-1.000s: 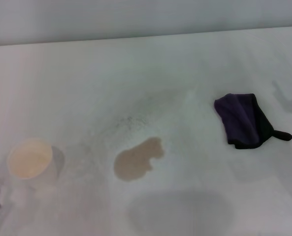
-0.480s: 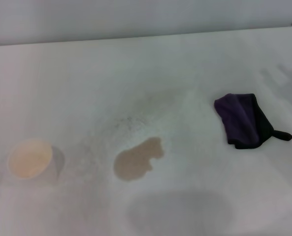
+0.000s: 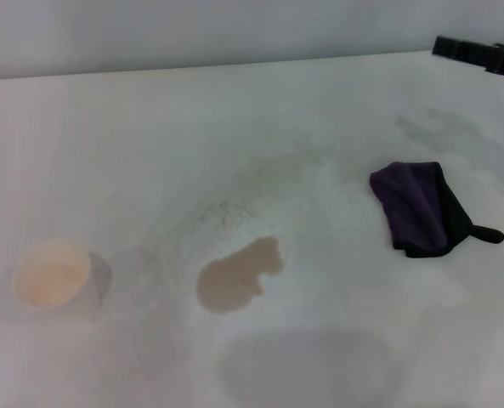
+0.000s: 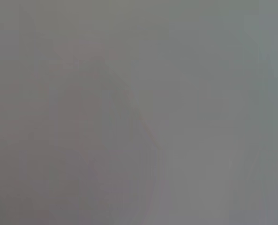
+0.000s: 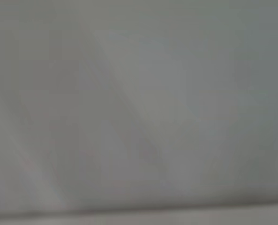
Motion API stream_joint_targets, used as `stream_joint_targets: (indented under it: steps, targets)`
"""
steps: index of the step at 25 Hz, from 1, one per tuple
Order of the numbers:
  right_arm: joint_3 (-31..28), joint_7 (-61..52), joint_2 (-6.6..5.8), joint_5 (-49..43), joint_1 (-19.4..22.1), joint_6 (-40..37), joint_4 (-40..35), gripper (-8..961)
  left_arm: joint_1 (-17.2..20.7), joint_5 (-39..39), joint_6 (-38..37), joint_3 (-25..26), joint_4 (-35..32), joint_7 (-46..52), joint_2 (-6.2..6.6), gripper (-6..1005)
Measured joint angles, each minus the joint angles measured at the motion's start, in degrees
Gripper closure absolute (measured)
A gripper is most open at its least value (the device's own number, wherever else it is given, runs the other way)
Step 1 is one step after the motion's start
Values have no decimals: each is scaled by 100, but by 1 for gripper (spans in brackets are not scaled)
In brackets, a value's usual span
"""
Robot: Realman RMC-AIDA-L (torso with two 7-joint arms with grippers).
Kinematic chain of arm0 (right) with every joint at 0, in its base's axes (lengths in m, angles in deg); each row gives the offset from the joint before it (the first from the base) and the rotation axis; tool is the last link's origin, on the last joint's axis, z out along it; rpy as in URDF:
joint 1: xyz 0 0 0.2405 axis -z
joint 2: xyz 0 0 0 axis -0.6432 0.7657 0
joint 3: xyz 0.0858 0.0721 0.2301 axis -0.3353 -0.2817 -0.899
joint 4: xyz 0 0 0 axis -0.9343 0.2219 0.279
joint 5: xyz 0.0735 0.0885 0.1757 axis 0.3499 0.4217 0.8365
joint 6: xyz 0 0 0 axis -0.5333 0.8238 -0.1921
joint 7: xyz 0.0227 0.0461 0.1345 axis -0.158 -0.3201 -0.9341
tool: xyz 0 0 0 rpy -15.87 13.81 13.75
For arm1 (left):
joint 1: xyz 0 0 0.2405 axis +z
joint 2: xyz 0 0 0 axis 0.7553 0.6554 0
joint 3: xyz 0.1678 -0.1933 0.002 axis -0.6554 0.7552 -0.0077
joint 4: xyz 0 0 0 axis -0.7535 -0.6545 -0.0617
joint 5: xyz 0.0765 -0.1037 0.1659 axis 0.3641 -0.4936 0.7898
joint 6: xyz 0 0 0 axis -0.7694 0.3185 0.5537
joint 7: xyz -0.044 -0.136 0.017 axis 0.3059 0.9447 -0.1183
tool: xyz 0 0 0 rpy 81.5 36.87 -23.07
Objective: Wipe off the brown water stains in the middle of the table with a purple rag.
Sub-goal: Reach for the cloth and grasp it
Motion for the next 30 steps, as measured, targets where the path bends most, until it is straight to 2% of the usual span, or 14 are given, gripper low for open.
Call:
stream_joint_targets:
  steps: [6,10,14,18,23,30]
  targets:
    - [959,-2401,6,-2381,-149,-179,-1867,220,29,-77,36,63,-187,-11,15,107]
    - [1547,-3696,31,-3972,-455,356,-2780,227,75,-79,16,71,-294,-13,16,106]
    - [2368,-4626,51,-4964,-730,892,-3238,234,71,-84,11,71,-301,-42,9,106]
    - [3046,-5243,57,-5493,-1026,1345,-3363,241,46,-87,7,70,-303,-120,6,107]
    - [3456,-5627,67,-5597,-1391,1883,-3152,250,33,-89,-10,70,-304,-143,6,106]
    - [3782,-5827,76,-5716,-1452,1947,-2407,262,-28,-89,6,71,-303,-162,12,107]
